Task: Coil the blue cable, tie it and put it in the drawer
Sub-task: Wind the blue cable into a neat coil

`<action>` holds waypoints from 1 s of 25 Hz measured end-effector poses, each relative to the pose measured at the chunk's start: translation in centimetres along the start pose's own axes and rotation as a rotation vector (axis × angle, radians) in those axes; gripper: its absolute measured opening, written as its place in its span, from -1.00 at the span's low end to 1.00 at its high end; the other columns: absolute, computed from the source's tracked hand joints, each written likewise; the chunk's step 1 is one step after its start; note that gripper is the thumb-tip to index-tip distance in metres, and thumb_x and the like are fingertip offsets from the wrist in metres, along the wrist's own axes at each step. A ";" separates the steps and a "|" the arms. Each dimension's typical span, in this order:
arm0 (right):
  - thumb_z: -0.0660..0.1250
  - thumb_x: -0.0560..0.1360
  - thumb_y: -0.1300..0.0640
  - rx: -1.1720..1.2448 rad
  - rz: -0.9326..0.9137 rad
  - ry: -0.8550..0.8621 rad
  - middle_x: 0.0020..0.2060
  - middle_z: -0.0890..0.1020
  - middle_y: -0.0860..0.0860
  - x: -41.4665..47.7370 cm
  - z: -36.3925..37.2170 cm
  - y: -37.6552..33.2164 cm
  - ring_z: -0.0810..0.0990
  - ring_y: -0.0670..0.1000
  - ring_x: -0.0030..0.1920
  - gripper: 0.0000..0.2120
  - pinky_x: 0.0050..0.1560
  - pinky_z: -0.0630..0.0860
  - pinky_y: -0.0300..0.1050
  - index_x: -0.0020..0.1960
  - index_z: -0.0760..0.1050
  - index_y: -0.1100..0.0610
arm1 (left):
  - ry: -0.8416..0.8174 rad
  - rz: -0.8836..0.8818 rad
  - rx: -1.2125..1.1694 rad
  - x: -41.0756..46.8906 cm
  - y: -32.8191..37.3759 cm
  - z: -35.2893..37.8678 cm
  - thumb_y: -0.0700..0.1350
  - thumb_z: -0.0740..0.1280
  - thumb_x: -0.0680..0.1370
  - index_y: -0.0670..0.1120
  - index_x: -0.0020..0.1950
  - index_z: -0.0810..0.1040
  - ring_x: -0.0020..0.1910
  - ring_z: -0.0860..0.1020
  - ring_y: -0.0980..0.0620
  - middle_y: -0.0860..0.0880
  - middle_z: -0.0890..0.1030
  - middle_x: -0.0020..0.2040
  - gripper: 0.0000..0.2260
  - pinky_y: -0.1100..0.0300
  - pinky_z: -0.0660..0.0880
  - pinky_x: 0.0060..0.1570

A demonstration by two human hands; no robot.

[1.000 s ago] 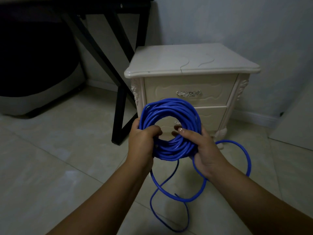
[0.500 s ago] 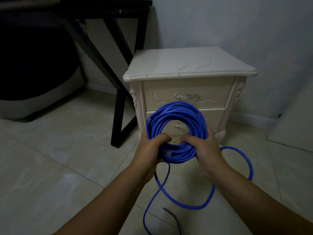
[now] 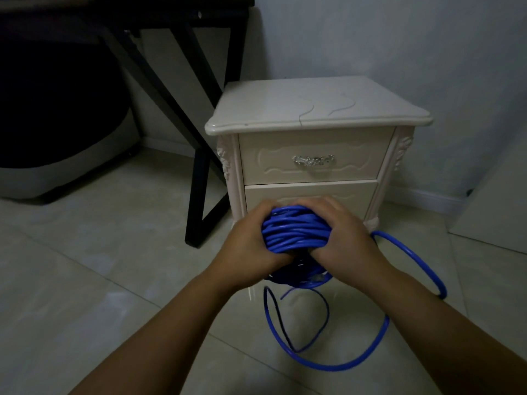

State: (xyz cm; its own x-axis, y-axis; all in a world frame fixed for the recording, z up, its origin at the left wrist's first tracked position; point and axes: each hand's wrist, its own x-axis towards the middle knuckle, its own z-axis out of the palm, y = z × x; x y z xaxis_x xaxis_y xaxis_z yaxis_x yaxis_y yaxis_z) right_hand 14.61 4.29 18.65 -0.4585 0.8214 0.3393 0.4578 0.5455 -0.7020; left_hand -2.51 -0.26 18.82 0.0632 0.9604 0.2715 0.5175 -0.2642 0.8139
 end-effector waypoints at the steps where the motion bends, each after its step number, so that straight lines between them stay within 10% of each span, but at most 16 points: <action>1: 0.40 0.29 0.43 0.023 -0.002 0.010 0.09 0.50 -0.13 0.0 -0.2 -0.2 0.49 -0.19 0.09 -0.32 0.04 0.46 -0.41 0.26 0.45 -0.16 | 0.047 -0.023 -0.023 0.0 0.2 0.2 -0.20 0.54 0.32 0.05 0.11 0.48 -0.12 0.61 0.16 0.07 0.61 -0.09 -0.56 0.16 0.59 -0.10; 8: 0.48 0.31 0.36 0.329 0.125 0.048 0.06 0.58 -0.19 0.2 -1.3 -0.5 0.58 -0.30 0.01 -0.40 -0.07 0.50 -0.45 0.23 0.47 -0.09 | 0.177 -0.144 -0.206 0.1 1.3 0.6 -0.33 0.48 0.28 -0.04 0.06 0.50 -0.20 0.62 0.17 0.02 0.61 -0.13 -0.58 0.34 0.55 -0.23; 25: 0.55 0.20 0.17 1.035 0.467 0.130 0.09 0.65 0.11 0.3 1.4 0.1 0.68 0.10 0.02 -0.35 0.02 0.58 0.01 0.27 0.49 0.05 | 0.430 -0.375 -0.711 0.4 0.7 0.2 -0.35 0.37 0.30 -0.04 0.07 0.57 -0.16 0.58 -0.07 -0.08 0.60 -0.15 -0.62 0.06 0.54 -0.15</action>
State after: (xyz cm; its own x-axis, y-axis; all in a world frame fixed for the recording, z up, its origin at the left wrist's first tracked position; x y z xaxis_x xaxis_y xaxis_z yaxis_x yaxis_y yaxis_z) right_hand 13.41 4.34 17.79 -0.2981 0.9520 -0.0702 -0.3122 -0.1667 -0.9353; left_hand -1.94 -0.07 19.34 -0.4006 0.9160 -0.0224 -0.2172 -0.0711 0.9735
